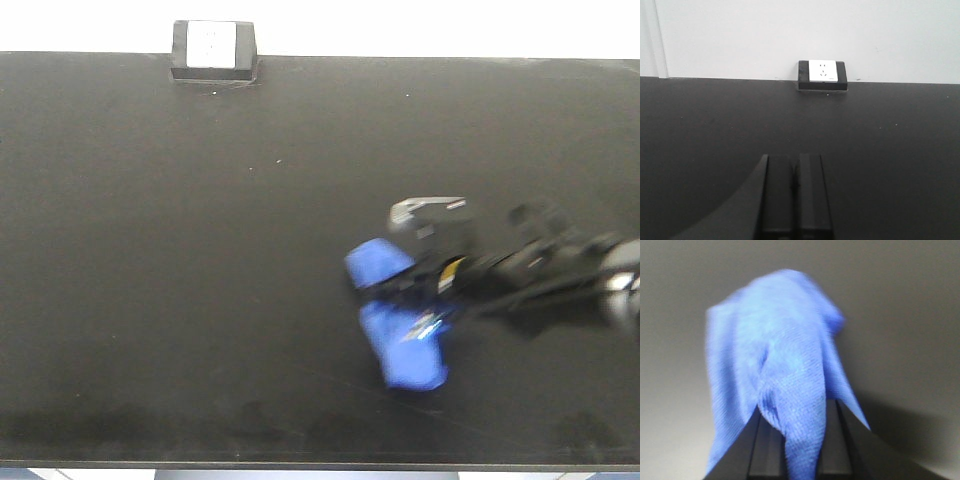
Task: Wipe right workspace with blue cloth
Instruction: 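Drag the cloth back and forth across the countertop with the right gripper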
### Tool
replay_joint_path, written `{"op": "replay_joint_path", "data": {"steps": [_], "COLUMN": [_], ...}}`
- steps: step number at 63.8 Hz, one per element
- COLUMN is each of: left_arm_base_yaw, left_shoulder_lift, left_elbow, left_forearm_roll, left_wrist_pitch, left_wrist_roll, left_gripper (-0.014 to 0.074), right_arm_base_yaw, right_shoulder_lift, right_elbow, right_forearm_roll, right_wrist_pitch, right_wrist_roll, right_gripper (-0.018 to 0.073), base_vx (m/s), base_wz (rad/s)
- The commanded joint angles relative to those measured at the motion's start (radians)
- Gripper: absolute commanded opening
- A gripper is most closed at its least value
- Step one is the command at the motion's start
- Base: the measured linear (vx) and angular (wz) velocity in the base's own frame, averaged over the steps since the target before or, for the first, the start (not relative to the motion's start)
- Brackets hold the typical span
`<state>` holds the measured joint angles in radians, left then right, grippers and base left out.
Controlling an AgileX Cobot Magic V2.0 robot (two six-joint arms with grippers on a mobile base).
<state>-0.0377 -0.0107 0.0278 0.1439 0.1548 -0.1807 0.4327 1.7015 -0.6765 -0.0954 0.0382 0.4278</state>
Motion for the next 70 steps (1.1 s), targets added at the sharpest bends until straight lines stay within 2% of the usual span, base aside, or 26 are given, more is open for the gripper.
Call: {"op": "replay_joint_path", "data": {"steps": [1, 9, 16, 23, 29, 35, 40, 50, 53, 59, 66, 70], "left_arm_base_yaw": [-0.005, -0.005, -0.005, -0.005, -0.005, -0.005, -0.005, -0.005, -0.005, -0.005, -0.005, -0.005], "left_shoulder_lift": [-0.016, -0.016, -0.016, -0.016, -0.016, -0.016, -0.016, -0.016, -0.016, -0.016, -0.016, -0.016], "left_elbow": [0.03, 0.03, 0.03, 0.03, 0.03, 0.03, 0.03, 0.03, 0.03, 0.03, 0.03, 0.03], "left_forearm_roll": [0.001, 0.001, 0.001, 0.001, 0.001, 0.001, 0.001, 0.001, 0.001, 0.001, 0.001, 0.001], "left_wrist_pitch": [-0.083, -0.083, -0.083, -0.083, -0.083, -0.083, -0.083, -0.083, -0.083, -0.083, -0.083, -0.083], "left_wrist_roll": [-0.008, -0.008, -0.008, -0.008, -0.008, -0.008, -0.008, -0.008, -0.008, -0.008, -0.008, -0.008], "left_gripper": [-0.0006, -0.0006, -0.0006, -0.0006, -0.0006, -0.0006, -0.0006, -0.0006, -0.0006, -0.0006, -0.0006, -0.0006], "right_arm_base_yaw": [-0.141, -0.332, -0.458, -0.529, -0.54, -0.497, -0.424, -0.231, -0.153, -0.047, 0.022, 0.036], "right_shoulder_lift": [-0.039, -0.039, -0.039, -0.039, -0.039, -0.039, -0.039, -0.039, -0.039, -0.039, -0.039, -0.039], "right_elbow": [-0.021, -0.021, -0.021, -0.021, -0.021, -0.021, -0.021, -0.021, -0.021, -0.021, -0.021, -0.021], "right_forearm_roll": [-0.052, -0.124, -0.177, -0.219, -0.218, -0.207, -0.2, -0.095, -0.062, -0.051, -0.051, -0.051], "right_wrist_pitch": [0.049, 0.098, 0.1, 0.097, 0.097, 0.093, 0.08, 0.029, 0.004, -0.038, -0.038, -0.019], "right_wrist_roll": [-0.039, -0.054, -0.054, -0.054, -0.054, -0.054, -0.05, -0.028, -0.028, -0.028, -0.028, -0.028], "right_gripper": [0.0, 0.0, 0.0, 0.0, 0.0, 0.0, 0.0, 0.0, 0.0, 0.0001, 0.0004, 0.0008], "base_vx": [0.0, 0.0, 0.0, 0.0, 0.0, 0.0, 0.0, 0.0, 0.0, 0.0, 0.0, 0.0], "base_wz": [0.0, 0.0, 0.0, 0.0, 0.0, 0.0, 0.0, 0.0, 0.0, 0.0, 0.0, 0.0]}}
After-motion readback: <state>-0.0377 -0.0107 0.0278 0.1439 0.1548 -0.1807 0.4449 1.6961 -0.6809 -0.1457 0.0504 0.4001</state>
